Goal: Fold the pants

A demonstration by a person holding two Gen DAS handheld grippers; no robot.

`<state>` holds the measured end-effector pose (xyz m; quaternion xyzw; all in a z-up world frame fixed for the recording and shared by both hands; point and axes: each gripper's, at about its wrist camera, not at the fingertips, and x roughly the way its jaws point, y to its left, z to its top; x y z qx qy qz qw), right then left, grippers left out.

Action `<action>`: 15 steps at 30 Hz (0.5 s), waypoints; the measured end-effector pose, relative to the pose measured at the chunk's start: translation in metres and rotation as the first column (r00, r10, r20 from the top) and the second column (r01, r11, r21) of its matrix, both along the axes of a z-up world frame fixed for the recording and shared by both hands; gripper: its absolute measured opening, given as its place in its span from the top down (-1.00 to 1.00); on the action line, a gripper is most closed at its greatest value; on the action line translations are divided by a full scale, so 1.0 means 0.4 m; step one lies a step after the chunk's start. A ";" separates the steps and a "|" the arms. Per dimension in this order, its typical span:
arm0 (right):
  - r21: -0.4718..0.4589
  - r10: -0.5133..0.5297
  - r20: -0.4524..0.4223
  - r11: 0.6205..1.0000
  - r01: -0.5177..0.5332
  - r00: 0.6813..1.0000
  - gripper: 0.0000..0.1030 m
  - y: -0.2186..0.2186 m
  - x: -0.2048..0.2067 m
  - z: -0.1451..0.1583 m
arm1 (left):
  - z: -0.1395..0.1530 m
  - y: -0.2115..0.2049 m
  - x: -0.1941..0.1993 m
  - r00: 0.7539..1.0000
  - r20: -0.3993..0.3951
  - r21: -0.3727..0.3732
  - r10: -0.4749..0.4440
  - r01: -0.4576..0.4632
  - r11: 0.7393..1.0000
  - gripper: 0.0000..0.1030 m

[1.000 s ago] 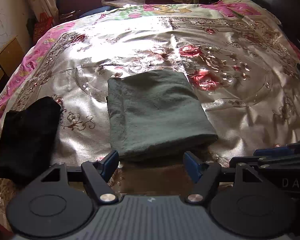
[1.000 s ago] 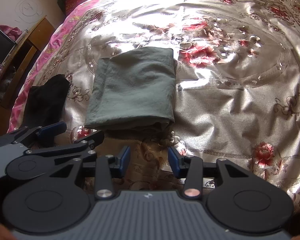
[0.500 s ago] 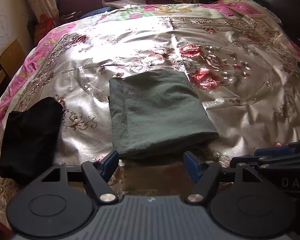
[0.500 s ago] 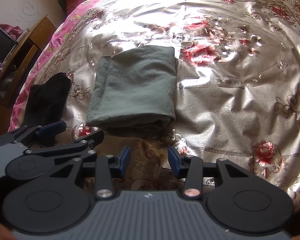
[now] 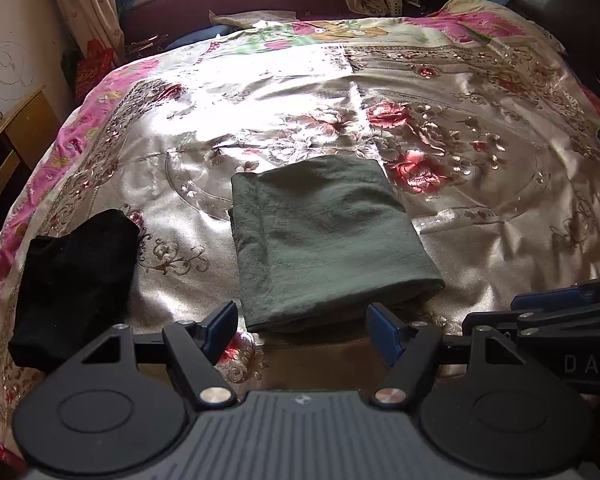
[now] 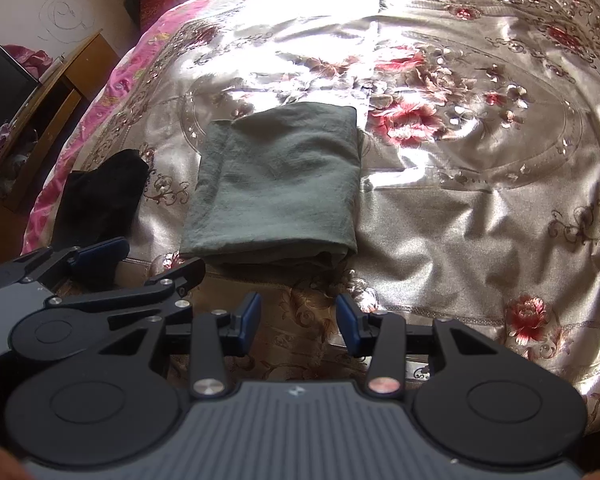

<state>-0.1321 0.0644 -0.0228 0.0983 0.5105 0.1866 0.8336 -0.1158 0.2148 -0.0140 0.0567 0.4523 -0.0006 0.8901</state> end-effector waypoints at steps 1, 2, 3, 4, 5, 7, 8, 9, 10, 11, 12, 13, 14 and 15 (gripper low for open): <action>-0.001 0.002 0.005 1.000 -0.002 1.000 0.15 0.003 0.000 0.004 | 0.004 0.003 0.000 1.000 0.006 0.001 0.002 -0.002 1.000 -0.62; -0.002 0.005 0.011 1.000 -0.005 1.000 0.15 0.008 0.000 0.009 | 0.008 0.006 -0.002 1.000 0.010 0.004 0.002 -0.002 1.000 -0.62; -0.002 0.006 0.015 1.000 -0.006 1.000 0.15 0.010 0.000 0.011 | 0.010 0.007 -0.003 1.000 0.014 0.007 0.002 -0.002 1.000 -0.62; -0.002 0.008 0.017 1.000 -0.007 1.000 0.15 0.013 -0.001 0.014 | 0.012 0.009 -0.005 1.000 0.018 0.012 0.001 -0.001 1.000 -0.62; -0.001 0.010 0.020 1.000 -0.010 1.000 0.15 0.014 -0.003 0.015 | 0.014 0.011 -0.007 1.000 0.022 0.016 0.000 0.000 1.000 -0.62; -0.002 0.013 0.025 1.000 -0.013 1.000 0.15 0.018 -0.006 0.018 | 0.017 0.013 -0.012 1.000 0.031 0.025 -0.003 0.002 1.000 -0.62; -0.004 0.014 0.027 1.000 -0.013 1.000 0.15 0.021 -0.008 0.018 | 0.018 0.014 -0.014 0.999 0.032 0.026 -0.003 0.002 1.000 -0.62; -0.004 0.014 0.028 1.000 -0.014 1.000 0.15 0.023 -0.010 0.018 | 0.018 0.016 -0.015 0.999 0.033 0.026 -0.003 0.002 1.000 -0.62; -0.004 0.015 0.028 1.000 -0.015 0.999 0.15 0.024 -0.011 0.019 | 0.018 0.015 -0.016 0.999 0.033 0.025 -0.003 0.002 1.000 -0.62; -0.004 0.015 0.029 1.000 -0.015 0.999 0.15 0.025 -0.013 0.020 | 0.019 0.017 -0.018 0.999 0.033 0.025 -0.004 0.003 1.000 -0.62; -0.006 0.016 0.029 1.000 -0.016 0.999 0.15 0.025 -0.013 0.020 | 0.020 0.018 -0.019 0.999 0.034 0.027 -0.006 0.005 1.000 -0.62; -0.008 0.016 0.030 1.000 -0.016 0.999 0.15 0.026 -0.015 0.021 | 0.021 0.017 -0.020 0.999 0.035 0.030 -0.009 0.008 1.000 -0.62; -0.009 0.016 0.032 1.000 -0.016 0.999 0.15 0.027 -0.017 0.022 | 0.023 0.017 -0.022 0.999 0.037 0.032 -0.011 0.010 0.999 -0.62; -0.009 0.016 0.033 1.000 -0.016 0.999 0.15 0.028 -0.019 0.024 | 0.024 0.016 -0.023 0.999 0.038 0.033 -0.013 0.012 0.999 -0.62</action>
